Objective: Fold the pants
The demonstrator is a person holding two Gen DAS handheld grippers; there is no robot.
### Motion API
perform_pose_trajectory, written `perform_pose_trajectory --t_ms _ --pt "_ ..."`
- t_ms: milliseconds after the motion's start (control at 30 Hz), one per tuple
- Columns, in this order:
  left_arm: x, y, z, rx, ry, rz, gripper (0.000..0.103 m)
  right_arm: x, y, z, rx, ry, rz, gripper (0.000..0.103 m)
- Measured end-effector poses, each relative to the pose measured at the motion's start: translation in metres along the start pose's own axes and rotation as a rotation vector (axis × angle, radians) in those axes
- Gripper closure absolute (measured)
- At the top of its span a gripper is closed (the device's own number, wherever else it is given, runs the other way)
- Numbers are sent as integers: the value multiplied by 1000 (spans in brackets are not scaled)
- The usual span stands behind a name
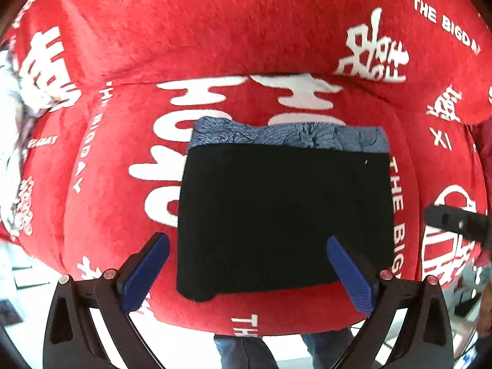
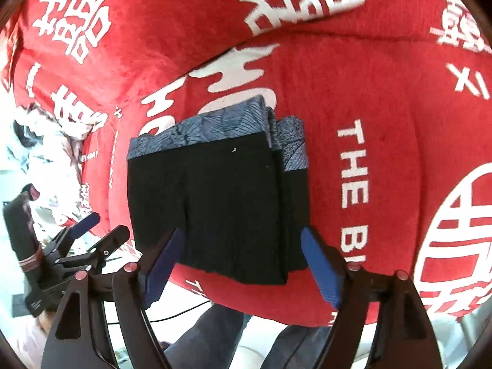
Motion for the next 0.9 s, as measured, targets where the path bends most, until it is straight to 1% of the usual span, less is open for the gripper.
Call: perform_pose_trajectory --t_ms 33,67,100,133,200,267,333,433,500,567,633,900 --pt "-5 1 -2 -11 1 -5 0 -6 2 3 -19 25 -15 11" --pt "-10 2 -5 -22 4 -12 0 -11 3 6 -37 44 -28 0" --pt "-14 3 -7 -27 7 -17 0 -17 5 9 -61 74 -48 0" --pt "-20 3 -9 -28 7 -23 0 -25 7 12 -95 126 -78 0" --pt "-26 4 -12 -16 11 -32 0 -37 12 20 -133 169 -115 0" --pt "-30 7 -13 7 21 -28 0 -41 17 26 -133 172 -109 0" --pt "-33 13 -12 23 14 -8 0 -43 25 28 -83 192 -87 0" --pt "-46 24 -5 25 12 -10 0 -48 38 33 -27 197 -77 0" --pt "-52 30 -2 23 20 -3 0 -54 47 36 -8 230 -78 0" --pt "-59 37 1 37 20 3 0 -62 53 43 0 230 -84 0" --pt "-64 41 2 51 19 0 0 -69 60 49 1 251 -83 0" --pt "-84 51 2 88 13 -6 0 -84 79 62 8 293 -84 0"
Point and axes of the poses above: each gripper's, at about its wrist camera, not at the fingertips, and x roughly the way its jaws point, z to its left, y to its underside, the point moved 7 cm from there along x, roughly the way its jaws point, and after that the axes turned 8 degrees about y, right-handed, at the moved point
